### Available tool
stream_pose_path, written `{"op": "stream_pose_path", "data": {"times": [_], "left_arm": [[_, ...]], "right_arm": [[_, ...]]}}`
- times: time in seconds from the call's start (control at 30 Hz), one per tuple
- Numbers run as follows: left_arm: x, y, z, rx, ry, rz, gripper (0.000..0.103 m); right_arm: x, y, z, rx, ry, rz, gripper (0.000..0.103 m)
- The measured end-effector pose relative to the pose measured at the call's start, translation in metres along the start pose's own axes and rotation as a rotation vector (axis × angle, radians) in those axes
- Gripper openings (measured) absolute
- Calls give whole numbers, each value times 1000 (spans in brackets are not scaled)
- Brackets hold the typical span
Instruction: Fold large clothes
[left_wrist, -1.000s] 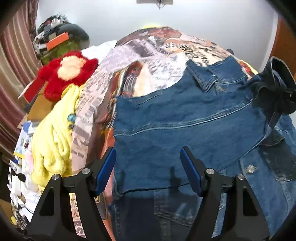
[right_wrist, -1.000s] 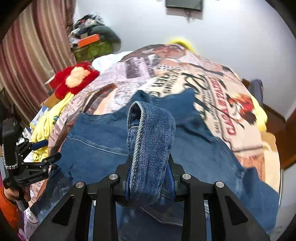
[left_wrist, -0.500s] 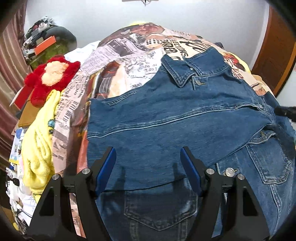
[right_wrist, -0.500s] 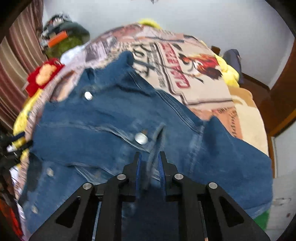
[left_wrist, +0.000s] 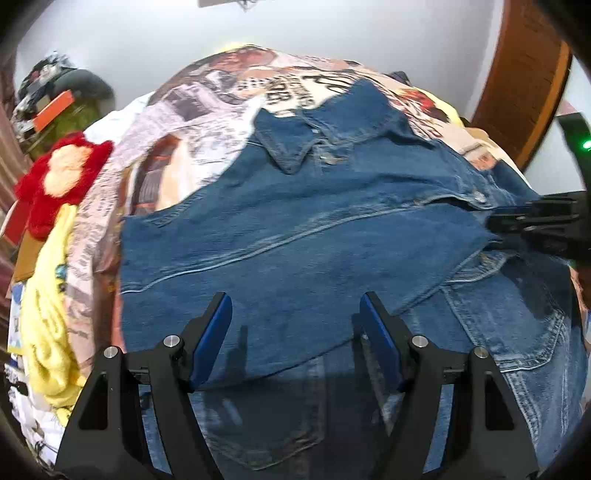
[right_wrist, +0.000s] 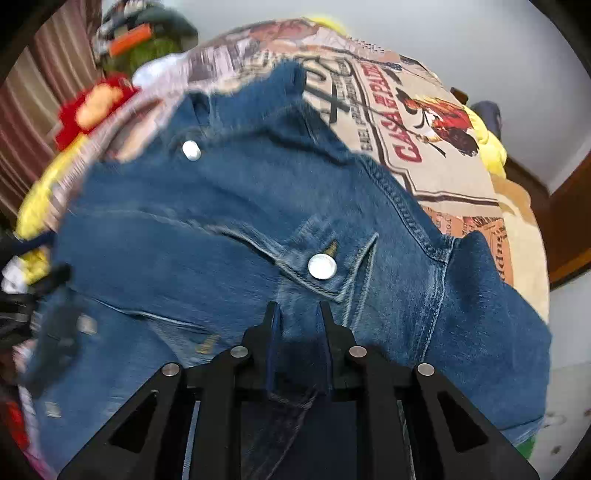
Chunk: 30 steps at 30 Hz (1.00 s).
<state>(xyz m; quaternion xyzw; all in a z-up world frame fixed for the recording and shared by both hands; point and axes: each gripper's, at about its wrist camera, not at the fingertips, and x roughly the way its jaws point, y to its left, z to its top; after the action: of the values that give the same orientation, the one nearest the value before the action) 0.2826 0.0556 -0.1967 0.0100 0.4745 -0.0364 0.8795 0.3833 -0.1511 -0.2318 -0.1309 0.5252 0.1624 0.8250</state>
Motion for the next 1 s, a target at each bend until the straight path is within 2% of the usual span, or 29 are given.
{"op": "stream_pose_path", "data": {"times": [0.03, 0.1, 0.13, 0.17, 0.2, 0.33, 0.53, 0.83, 0.9, 0.93, 1.0], "left_arm": [[2, -3, -1, 8, 5, -4, 71], [7, -11, -3, 30, 19, -11, 71], [9, -14, -4, 40, 26, -10, 71], [12, -17, -6, 52, 34, -6, 71], [14, -19, -6, 58, 38, -6, 71], [16, -25, -9, 70, 56, -26, 71], [9, -42, 2, 99, 44, -48, 71], [3, -99, 37, 176, 24, -179, 71], [9, -115, 41, 211, 30, -208, 75], [15, -123, 42, 238, 38, -206, 80], [28, -135, 44, 278, 56, -172, 81]], "right_arm": [[1, 0, -3, -16, -20, -2, 18], [-2, -1, -7, -34, -43, -35, 37], [-3, -2, -9, -38, -52, -91, 65], [-4, -4, -10, -40, -59, -131, 78], [-5, -8, -12, -42, -70, -156, 86], [-11, -33, -21, 45, -53, -40, 85], [-34, -63, -35, 188, -38, 81, 86], [-77, -115, -64, 383, -125, 94, 86], [-84, -131, -74, 431, -133, 83, 86], [-86, -137, -79, 449, -134, 77, 86], [-90, -151, -90, 492, -137, 60, 86]]}}
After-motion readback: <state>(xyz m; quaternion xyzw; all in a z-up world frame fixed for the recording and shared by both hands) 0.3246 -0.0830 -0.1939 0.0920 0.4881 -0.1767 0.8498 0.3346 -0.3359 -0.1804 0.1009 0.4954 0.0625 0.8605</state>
